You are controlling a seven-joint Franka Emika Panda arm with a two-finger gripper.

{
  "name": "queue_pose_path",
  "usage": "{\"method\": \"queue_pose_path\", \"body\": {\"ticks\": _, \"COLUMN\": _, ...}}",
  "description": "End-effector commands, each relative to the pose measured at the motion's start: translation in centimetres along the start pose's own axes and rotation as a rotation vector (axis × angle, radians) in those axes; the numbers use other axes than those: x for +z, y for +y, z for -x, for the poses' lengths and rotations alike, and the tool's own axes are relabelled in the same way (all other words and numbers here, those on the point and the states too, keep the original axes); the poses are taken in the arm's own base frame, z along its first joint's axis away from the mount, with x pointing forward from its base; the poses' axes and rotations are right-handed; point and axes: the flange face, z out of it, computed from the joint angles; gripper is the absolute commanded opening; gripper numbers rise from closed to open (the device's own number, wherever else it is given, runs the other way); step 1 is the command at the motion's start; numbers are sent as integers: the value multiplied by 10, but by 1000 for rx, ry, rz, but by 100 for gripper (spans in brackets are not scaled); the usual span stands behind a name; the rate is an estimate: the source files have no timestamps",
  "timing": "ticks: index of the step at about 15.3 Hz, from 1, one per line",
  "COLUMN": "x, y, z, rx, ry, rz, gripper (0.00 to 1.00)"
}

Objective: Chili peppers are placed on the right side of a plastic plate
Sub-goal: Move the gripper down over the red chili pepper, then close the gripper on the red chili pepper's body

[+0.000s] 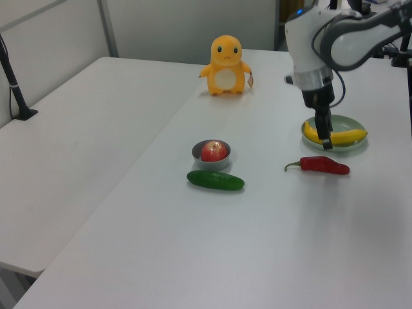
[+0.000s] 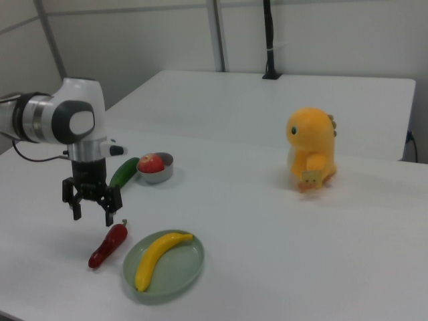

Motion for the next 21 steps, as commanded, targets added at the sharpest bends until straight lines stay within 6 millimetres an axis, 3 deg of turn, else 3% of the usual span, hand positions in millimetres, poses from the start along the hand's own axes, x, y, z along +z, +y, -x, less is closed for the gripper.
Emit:
{"method": "queue_pose_path", "body": {"ticks": 1, "x": 30, "y": -5, "z": 2, "rx": -26, "ry": 20, "rz": 0, "gripper": 100}}
{"method": "queue_pose_path", "body": {"ticks": 6, "x": 64, "y": -5, "z": -7, "rx": -28, "ry": 73, "rz": -1, "gripper": 100}}
{"method": "queue_pose_path", "body": {"ticks": 11, "x": 68, "y": -4, "z": -13, "rx": -26, "ry": 103, "rz": -3, "gripper": 100}}
{"method": "queue_pose_path", "body": {"ticks": 13, "x": 69, "y": -3, "z": -14, "rx": -25, "ry": 103, "rz": -4, "gripper": 95}}
{"method": "queue_pose_path", "body": {"ticks": 15, "x": 69, "y": -3, "z": -14, "rx": -23, "ry": 103, "rz": -4, "gripper": 84}}
{"method": "queue_pose_path", "body": {"ticks": 19, "x": 70, "y": -3, "z": -15, "rx": -42, "ry": 101, "rz": -4, "gripper": 43}}
{"method": "queue_pose_path", "body": {"ticks": 21, "x": 70, "y": -3, "z": -15, "rx": -48, "ry": 101, "rz": -3, "gripper": 29}}
